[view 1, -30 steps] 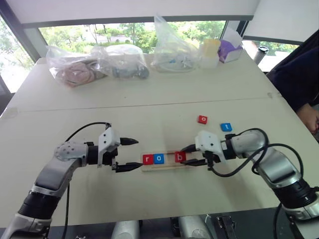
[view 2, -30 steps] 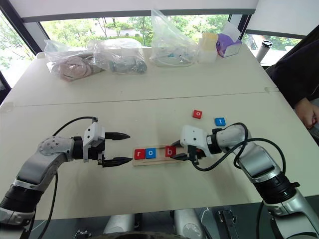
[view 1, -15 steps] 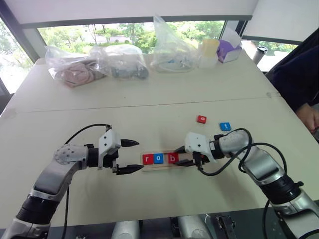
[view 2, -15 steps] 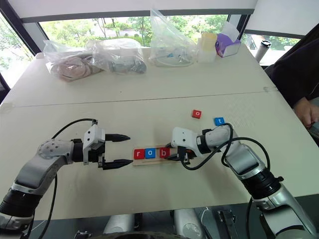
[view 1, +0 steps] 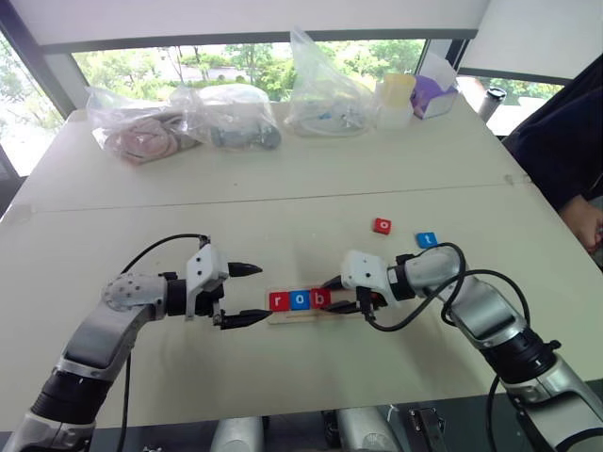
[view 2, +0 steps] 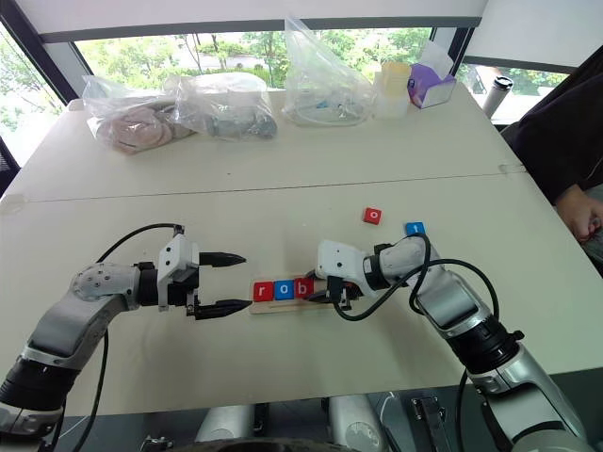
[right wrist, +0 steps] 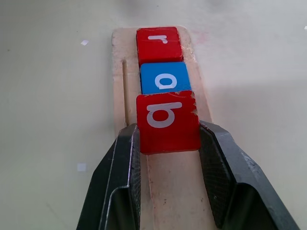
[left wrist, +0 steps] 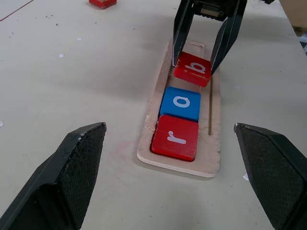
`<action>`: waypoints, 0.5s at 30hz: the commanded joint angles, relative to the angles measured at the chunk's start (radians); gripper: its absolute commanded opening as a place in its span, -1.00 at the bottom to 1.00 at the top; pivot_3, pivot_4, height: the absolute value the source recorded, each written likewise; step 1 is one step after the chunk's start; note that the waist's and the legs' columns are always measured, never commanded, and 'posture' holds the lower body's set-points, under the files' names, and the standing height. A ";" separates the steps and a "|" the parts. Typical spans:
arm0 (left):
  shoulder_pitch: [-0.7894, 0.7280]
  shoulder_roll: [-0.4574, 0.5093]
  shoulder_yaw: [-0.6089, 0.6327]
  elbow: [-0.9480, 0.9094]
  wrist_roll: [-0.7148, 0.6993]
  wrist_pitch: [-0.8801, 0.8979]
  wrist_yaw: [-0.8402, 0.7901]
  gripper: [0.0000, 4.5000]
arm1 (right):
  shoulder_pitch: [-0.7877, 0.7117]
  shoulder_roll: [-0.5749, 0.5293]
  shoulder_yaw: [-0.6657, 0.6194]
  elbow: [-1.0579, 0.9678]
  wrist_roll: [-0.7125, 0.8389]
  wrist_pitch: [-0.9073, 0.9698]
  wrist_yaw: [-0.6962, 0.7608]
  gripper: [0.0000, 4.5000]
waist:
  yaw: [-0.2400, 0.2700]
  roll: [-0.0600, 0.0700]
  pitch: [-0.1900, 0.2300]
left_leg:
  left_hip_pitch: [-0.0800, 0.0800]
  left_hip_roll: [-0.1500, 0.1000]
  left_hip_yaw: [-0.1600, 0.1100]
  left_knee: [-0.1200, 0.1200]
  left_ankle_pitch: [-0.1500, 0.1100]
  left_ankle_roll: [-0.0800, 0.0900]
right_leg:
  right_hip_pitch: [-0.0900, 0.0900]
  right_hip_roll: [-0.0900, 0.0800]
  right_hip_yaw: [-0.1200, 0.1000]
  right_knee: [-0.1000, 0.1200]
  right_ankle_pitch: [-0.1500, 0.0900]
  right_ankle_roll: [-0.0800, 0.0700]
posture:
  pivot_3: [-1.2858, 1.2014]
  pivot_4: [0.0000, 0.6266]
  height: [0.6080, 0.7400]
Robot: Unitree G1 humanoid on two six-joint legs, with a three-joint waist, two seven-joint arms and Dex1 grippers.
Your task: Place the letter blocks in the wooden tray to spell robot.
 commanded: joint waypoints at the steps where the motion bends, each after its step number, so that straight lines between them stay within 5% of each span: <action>1: 0.001 0.006 0.025 -0.036 -0.016 0.001 0.001 1.00 | -0.017 0.009 0.003 0.000 -0.007 -0.018 0.001 -0.50 | 0.000 0.000 0.000 | 0.000 0.000 0.000 0.000 0.000 0.000 | 0.000 0.000 0.000 0.000 0.000 0.000 | 0.03 -0.52 1.00; 12: 0.000 -0.001 0.022 -0.038 -0.013 0.004 0.010 1.00 | -0.027 0.012 0.004 0.007 -0.012 -0.020 0.008 -0.50 | 0.000 0.000 0.000 | 0.000 0.000 0.000 0.000 0.000 0.000 | 0.000 0.000 0.000 0.000 0.000 0.000 | 0.03 -0.52 1.00; 15: 0.000 -0.002 0.021 -0.038 -0.012 0.004 0.012 1.00 | -0.028 0.014 0.006 0.006 -0.012 -0.018 0.009 0.14 | 0.000 0.000 0.000 | 0.000 0.000 0.000 0.000 0.000 0.000 | 0.000 0.000 0.000 0.000 0.000 0.000 | 0.03 -0.52 1.00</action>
